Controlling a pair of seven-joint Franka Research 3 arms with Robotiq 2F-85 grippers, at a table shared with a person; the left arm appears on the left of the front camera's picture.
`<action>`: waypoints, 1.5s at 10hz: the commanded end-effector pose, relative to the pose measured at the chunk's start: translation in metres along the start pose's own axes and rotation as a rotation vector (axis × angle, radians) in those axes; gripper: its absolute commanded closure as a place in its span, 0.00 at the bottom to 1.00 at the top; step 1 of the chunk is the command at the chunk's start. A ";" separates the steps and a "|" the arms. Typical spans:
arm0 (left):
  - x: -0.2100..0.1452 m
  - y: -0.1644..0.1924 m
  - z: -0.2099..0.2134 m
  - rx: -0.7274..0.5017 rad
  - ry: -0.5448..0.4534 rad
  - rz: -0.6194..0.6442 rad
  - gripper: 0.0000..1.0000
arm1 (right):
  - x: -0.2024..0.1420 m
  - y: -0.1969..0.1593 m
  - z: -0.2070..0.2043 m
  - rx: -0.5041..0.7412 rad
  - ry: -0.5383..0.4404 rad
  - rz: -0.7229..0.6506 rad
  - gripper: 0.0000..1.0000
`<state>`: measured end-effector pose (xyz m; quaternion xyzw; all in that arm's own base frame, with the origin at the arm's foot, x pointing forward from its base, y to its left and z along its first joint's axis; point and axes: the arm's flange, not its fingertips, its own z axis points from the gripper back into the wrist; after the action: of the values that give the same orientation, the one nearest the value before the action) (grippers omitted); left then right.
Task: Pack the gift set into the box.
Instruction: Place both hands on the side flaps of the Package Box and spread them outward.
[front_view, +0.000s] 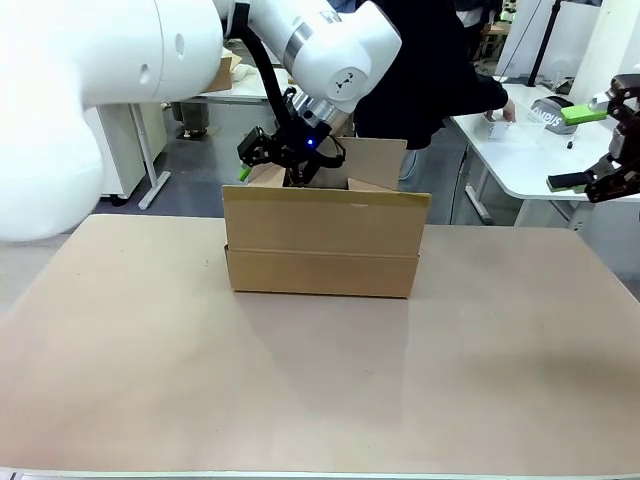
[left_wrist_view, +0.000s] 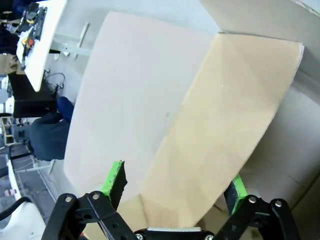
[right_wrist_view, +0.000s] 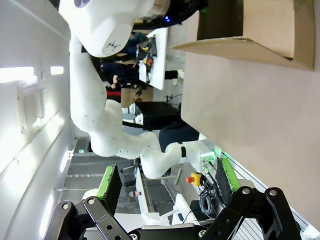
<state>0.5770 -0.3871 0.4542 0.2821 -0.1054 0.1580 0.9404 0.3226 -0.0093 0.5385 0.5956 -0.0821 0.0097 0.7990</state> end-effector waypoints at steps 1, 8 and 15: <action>-0.002 0.026 -0.011 -0.022 -0.036 -0.029 0.00 | 0.002 0.001 -0.001 0.022 -0.005 0.027 0.00; 0.013 0.094 -0.041 -0.235 0.016 -0.026 0.00 | 0.002 0.001 -0.001 0.022 -0.005 0.027 0.00; 0.039 0.166 -0.108 -0.563 0.084 -0.059 0.00 | 0.002 0.001 -0.001 0.022 -0.005 0.027 0.00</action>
<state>0.5812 -0.2082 0.4667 0.0399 -0.1066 0.1216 0.9860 0.3225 -0.0096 0.5391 0.5958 -0.0821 0.0102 0.7989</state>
